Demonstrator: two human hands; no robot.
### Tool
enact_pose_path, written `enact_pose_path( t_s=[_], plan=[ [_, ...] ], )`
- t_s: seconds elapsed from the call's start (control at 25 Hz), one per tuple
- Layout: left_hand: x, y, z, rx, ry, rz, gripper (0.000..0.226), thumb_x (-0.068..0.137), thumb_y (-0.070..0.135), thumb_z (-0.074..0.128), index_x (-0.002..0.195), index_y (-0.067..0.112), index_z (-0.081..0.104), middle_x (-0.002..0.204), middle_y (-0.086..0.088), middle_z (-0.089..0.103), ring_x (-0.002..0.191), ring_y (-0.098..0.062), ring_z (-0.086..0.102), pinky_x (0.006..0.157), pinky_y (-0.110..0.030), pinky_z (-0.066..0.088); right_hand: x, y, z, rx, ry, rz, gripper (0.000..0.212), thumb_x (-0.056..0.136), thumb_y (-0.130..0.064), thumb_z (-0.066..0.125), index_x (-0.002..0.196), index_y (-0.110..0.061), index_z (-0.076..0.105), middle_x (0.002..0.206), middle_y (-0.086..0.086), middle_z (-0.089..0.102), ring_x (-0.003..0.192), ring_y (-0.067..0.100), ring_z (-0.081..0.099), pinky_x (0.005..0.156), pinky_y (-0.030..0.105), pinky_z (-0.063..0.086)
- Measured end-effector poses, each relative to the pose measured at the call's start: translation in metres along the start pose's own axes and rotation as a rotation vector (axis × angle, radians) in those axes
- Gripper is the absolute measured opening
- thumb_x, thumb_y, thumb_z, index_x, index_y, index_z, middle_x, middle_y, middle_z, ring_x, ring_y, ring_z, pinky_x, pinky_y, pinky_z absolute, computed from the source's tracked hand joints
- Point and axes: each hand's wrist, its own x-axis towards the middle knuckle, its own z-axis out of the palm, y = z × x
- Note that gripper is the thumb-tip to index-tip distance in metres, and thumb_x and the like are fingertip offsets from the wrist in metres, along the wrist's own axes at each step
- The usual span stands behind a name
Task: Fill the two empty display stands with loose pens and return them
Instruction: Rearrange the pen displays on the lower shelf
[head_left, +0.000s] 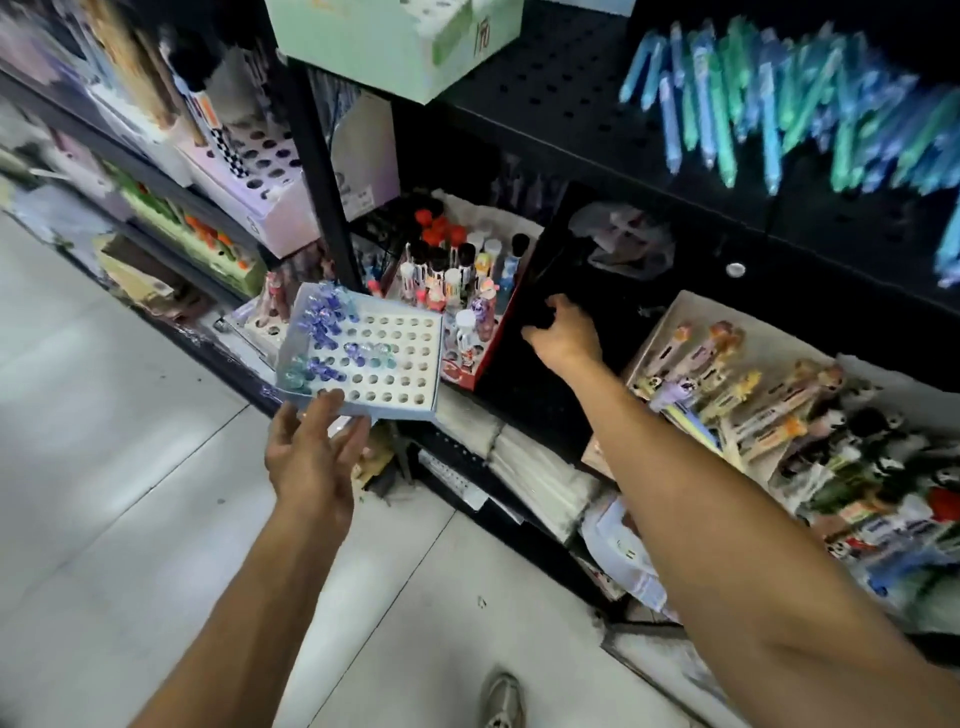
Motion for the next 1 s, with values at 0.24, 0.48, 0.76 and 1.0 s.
enact_pose_path(
  t_s=[0.24, 0.48, 0.76, 1.0],
  plan=[
    [0.013, -0.026, 0.012, -0.015, -0.012, 0.029, 0.055, 0.086, 0.013, 0.074, 0.137, 0.016, 0.052, 0.110, -0.007, 0.073, 0.090, -0.026, 0.075, 0.089, -0.036, 0.059, 0.051, -0.004, 0.032, -0.246, -0.058, -0.024, 0.039, 0.093, -0.022, 0.059, 0.131, -0.013, 0.057, 0.131, 0.012, 0.061, 0.121, 0.032, 0.059, 0.090, 0.036, 0.050],
    [0.023, -0.034, 0.005, 0.003, -0.057, 0.050, 0.045, 0.088, 0.009, 0.069, 0.132, 0.013, 0.057, 0.114, -0.008, 0.071, 0.090, -0.027, 0.075, 0.090, -0.037, 0.058, 0.090, -0.002, 0.036, -0.333, -0.095, -0.040, 0.045, 0.099, -0.040, 0.046, 0.138, -0.020, 0.056, 0.144, 0.010, 0.054, 0.131, 0.031, 0.052, 0.101, 0.037, 0.045],
    [0.021, -0.029, 0.009, 0.011, -0.062, 0.043, 0.045, 0.090, 0.009, 0.067, 0.133, 0.011, 0.055, 0.110, -0.011, 0.074, 0.086, -0.025, 0.074, 0.086, -0.035, 0.060, 0.087, 0.005, 0.028, -0.348, -0.003, -0.021, 0.034, 0.097, -0.027, 0.055, 0.122, -0.007, 0.064, 0.126, 0.016, 0.065, 0.116, 0.033, 0.062, 0.088, 0.035, 0.051],
    [0.022, -0.022, 0.008, 0.019, -0.072, 0.037, 0.048, 0.089, 0.009, 0.068, 0.135, 0.012, 0.054, 0.100, -0.005, 0.076, 0.087, -0.026, 0.075, 0.077, -0.031, 0.061, 0.079, 0.004, 0.027, -0.329, 0.048, 0.042, 0.028, 0.098, -0.015, 0.053, 0.122, -0.004, 0.064, 0.125, 0.017, 0.065, 0.116, 0.033, 0.062, 0.088, 0.035, 0.052]
  ],
)
